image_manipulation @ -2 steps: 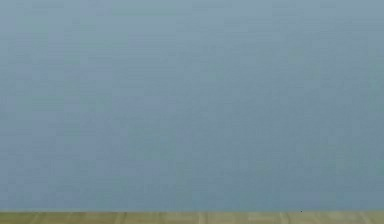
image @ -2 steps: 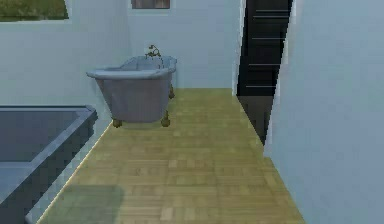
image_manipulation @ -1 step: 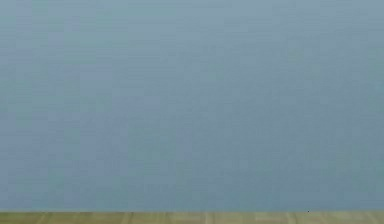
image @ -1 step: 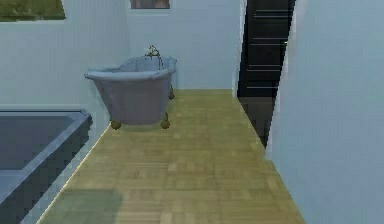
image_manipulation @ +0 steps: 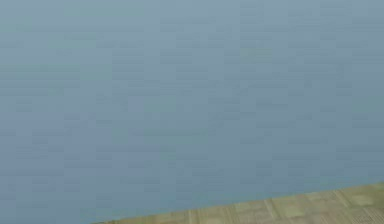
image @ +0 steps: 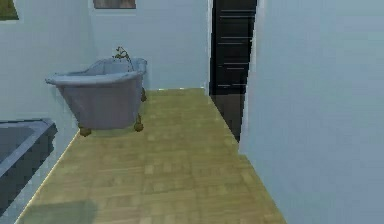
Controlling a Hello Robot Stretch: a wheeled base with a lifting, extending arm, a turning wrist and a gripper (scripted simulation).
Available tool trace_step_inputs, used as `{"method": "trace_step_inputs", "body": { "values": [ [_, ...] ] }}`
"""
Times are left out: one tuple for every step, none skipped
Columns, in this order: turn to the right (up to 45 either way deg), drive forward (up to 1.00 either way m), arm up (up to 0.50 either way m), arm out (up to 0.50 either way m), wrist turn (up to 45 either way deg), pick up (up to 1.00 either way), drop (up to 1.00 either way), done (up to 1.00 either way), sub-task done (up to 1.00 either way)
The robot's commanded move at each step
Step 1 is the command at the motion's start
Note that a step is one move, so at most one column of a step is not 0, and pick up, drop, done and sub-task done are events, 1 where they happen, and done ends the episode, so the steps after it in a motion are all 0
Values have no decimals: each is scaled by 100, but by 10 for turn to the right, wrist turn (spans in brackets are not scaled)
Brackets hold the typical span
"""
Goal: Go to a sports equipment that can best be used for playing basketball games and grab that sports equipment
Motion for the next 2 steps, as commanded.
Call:
{"method": "trace_step_inputs", "body": {
  "values": [
    [30, 0, 0, 0, 0, 0, 0, 0, 0],
    [0, 100, 0, 0, 0, 0, 0, 0, 0]
  ]
}}
